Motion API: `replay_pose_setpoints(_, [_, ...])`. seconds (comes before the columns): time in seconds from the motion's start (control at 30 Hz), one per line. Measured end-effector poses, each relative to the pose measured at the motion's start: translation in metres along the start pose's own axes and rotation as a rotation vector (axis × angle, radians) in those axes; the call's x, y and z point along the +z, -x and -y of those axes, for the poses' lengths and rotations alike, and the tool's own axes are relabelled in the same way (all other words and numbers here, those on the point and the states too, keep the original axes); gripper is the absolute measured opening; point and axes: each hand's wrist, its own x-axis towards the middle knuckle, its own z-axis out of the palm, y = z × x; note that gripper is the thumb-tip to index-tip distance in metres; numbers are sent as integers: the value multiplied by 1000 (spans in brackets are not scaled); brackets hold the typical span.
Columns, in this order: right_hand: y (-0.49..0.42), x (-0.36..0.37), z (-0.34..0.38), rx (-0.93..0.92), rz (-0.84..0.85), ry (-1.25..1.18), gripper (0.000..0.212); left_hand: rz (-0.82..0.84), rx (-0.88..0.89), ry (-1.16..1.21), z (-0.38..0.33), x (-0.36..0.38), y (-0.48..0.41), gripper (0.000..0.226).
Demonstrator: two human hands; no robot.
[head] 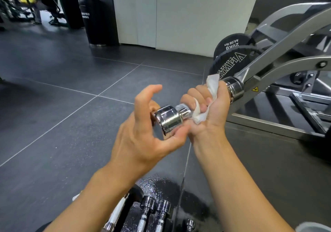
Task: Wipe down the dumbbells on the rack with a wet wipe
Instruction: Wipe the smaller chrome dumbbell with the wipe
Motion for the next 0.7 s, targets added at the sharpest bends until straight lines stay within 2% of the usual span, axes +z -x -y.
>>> replay_pose_setpoints(0.03, [-1, -2, 0, 13, -6, -31, 42, -43, 31, 8, 4, 0, 0, 84])
replay_pose_setpoints(0.07, [0, -3, 0, 14, -1, -41, 43, -67, -31, 91, 6, -1, -2, 83])
replay_pose_setpoints(0.13, [-1, -5, -1, -16, 20, -2, 42, -49, -399, 517, -6, -4, -8, 68])
replay_pose_setpoints(0.2, [-3, -8, -4, -49, 31, 66, 41, 176, -898, 916, -11, -1, -13, 76])
replay_pose_setpoints(0.23, [-4, -9, -6, -57, 33, 99, 43, 292, -1055, 1010, -10, -1, -11, 80])
replay_pose_setpoints(0.3, [-6, -12, -11, -61, 39, 139, 43, 367, -1166, 1083, -7, -2, -12, 66])
replay_pose_setpoints(0.37, [-7, -12, -13, -57, 38, 145, 39, 350, -1142, 1068, -4, -1, -13, 52])
replay_pose_setpoints(0.43, [-7, -10, -11, -45, 27, 106, 38, 302, -928, 948, -3, -3, -14, 41])
replay_pose_setpoints(0.47, [-7, -10, -8, -41, 13, 69, 40, 251, -738, 803, -1, -3, -13, 38])
replay_pose_setpoints(0.57, [-5, -10, -1, -6, -22, -52, 45, 199, 37, 143, 20, -5, -5, 84])
replay_pose_setpoints(0.6, [-4, -11, 1, 2, -24, -75, 46, 194, 149, 45, 28, -8, -4, 95])
replay_pose_setpoints(0.63, [-4, -12, 2, 7, -24, -84, 48, 194, 140, 34, 33, -10, -4, 103])
replay_pose_setpoints(0.7, [-4, -14, 3, 4, -30, -72, 51, 237, -231, 432, 23, -14, -8, 108])
